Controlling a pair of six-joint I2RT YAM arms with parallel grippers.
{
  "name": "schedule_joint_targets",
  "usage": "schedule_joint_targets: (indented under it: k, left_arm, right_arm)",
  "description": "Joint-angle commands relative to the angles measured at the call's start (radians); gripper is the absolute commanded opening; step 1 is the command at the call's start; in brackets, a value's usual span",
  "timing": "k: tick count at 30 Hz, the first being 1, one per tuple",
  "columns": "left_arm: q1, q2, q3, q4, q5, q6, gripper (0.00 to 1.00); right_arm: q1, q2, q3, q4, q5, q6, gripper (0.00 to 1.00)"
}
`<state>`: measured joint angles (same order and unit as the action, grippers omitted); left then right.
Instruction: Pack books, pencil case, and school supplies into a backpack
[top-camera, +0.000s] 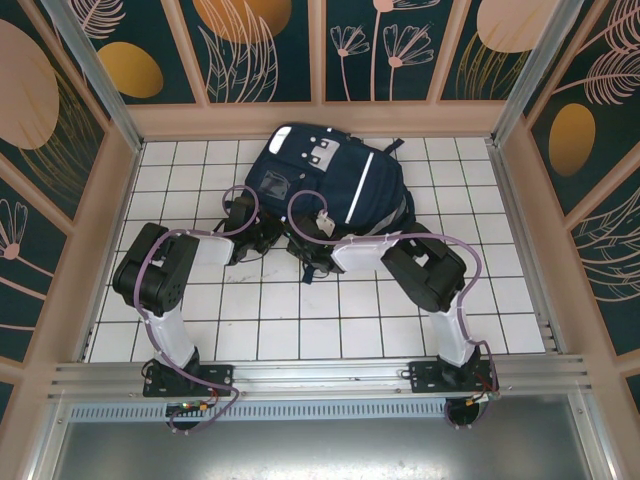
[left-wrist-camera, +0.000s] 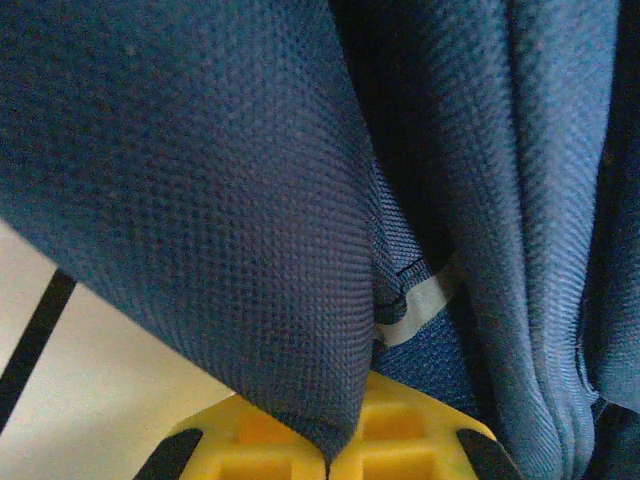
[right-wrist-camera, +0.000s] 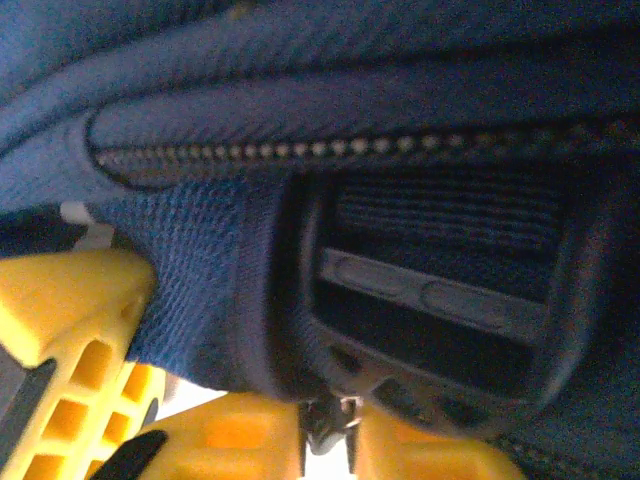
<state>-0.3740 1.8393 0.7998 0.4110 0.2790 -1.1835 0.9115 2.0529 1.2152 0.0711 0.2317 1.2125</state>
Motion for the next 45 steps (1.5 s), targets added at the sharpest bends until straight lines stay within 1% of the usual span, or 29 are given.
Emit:
schedule_joint_targets:
  k: [1,3,4,7,12,19,26,31,35,37,39,41,43,44,45]
  left_arm:
    - [-0.008,-0.020,0.022,0.016,0.012,-0.010,0.00]
    - [-0.008,-0.022,0.023,0.014,0.012,-0.013,0.00]
    - [-0.008,-0.023,0.024,0.012,0.010,-0.013,0.00]
    - [-0.002,-0.027,0.030,-0.008,0.003,-0.010,0.00]
    - [0.031,-0.056,0.024,-0.040,-0.005,-0.015,0.00]
    - [0.108,-0.133,0.011,-0.131,-0.042,-0.009,0.00]
    - [0.198,-0.206,-0.013,-0.240,-0.087,0.022,0.00]
    - [0.303,-0.230,-0.015,-0.340,-0.148,0.047,0.00]
    - [0.406,-0.209,0.009,-0.363,-0.131,0.072,0.00]
    - [0.441,-0.185,0.042,-0.368,-0.109,0.101,0.00]
    - [0.459,-0.160,0.091,-0.402,-0.103,0.129,0.00]
    - [0.465,-0.147,0.133,-0.415,-0.079,0.158,0.00]
    - [0.463,-0.174,0.143,-0.415,-0.052,0.162,0.00]
    - [0.462,-0.196,0.137,-0.417,-0.051,0.159,0.07]
    - [0.462,-0.225,0.127,-0.423,-0.051,0.160,0.22]
  right_arm:
    - [0.000,0.035,0.025,-0.064,0.090,0.036,0.11]
    - [0.000,0.024,0.012,-0.073,0.108,0.044,0.02]
    - [0.000,0.018,0.004,-0.075,0.113,0.045,0.00]
    - [0.006,0.000,0.006,-0.108,0.127,0.040,0.00]
    - [0.013,-0.046,0.018,-0.226,0.144,0.010,0.00]
    - [0.018,-0.147,0.013,-0.403,0.147,-0.060,0.00]
    - [0.010,-0.237,-0.063,-0.531,0.159,-0.100,0.00]
    - [-0.012,-0.314,-0.170,-0.559,0.169,-0.102,0.00]
    - [-0.031,-0.373,-0.235,-0.574,0.177,-0.109,0.00]
    - [-0.041,-0.394,-0.256,-0.568,0.178,-0.132,0.00]
    - [-0.046,-0.403,-0.262,-0.560,0.181,-0.164,0.00]
    - [-0.041,-0.411,-0.258,-0.501,0.154,-0.245,0.00]
    - [-0.021,-0.414,-0.249,-0.431,0.119,-0.317,0.00]
    - [-0.014,-0.411,-0.243,-0.407,0.102,-0.341,0.00]
    - [-0.005,-0.404,-0.231,-0.387,0.087,-0.364,0.00]
